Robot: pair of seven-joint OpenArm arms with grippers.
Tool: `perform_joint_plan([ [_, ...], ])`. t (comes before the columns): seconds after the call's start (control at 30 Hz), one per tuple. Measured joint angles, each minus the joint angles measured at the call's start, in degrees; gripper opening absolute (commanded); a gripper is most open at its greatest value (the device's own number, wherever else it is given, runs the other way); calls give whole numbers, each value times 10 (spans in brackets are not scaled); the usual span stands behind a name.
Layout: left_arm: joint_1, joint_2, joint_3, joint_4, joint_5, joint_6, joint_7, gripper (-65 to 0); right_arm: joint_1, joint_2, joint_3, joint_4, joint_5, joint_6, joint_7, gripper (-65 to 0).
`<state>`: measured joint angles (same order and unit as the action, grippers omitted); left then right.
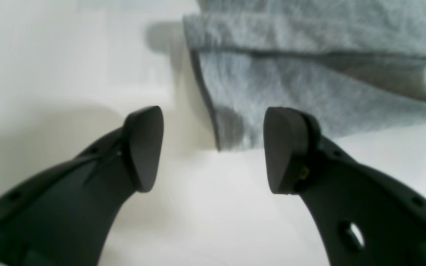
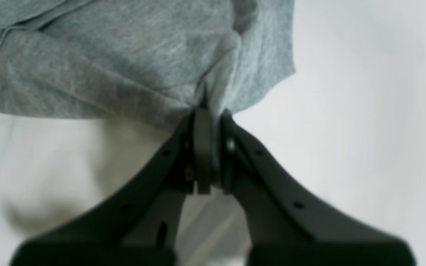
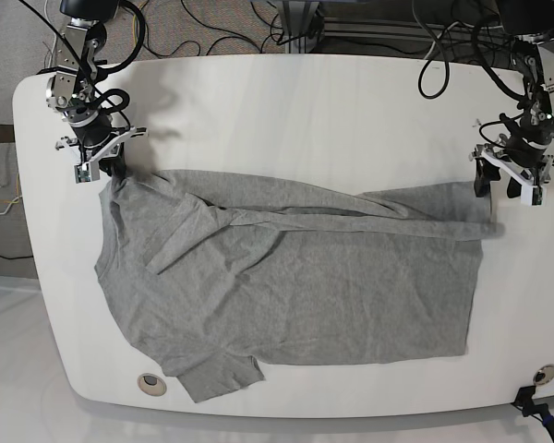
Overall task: Fold the T-shirt properly
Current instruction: 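Release the folded edge and raise both grippers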
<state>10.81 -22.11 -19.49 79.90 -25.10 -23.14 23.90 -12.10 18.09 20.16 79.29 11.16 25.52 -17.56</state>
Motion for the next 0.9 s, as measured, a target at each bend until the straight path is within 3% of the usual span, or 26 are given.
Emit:
perform_joint_plan([
  [0.37, -42, 21, 22, -82, -4, 2, -24, -264, 0, 0, 0, 0, 0, -2, 0, -650],
  [0.43, -43, 26, 25, -82, -7, -1, -26, -325, -1, 0, 0, 1, 0, 0, 0, -650],
  [0.57, -42, 24, 25, -82, -6, 0, -24, -566, 0, 0, 0, 1, 0, -2, 0, -650],
  [0.63, -42, 24, 25, -84, -6, 0, -23, -650, 0, 0, 0, 1, 0, -2, 0, -650],
  [0.9, -42, 25, 25, -84, -6, 0, -21, -650, 0, 0, 0, 1, 0, -2, 0, -650],
])
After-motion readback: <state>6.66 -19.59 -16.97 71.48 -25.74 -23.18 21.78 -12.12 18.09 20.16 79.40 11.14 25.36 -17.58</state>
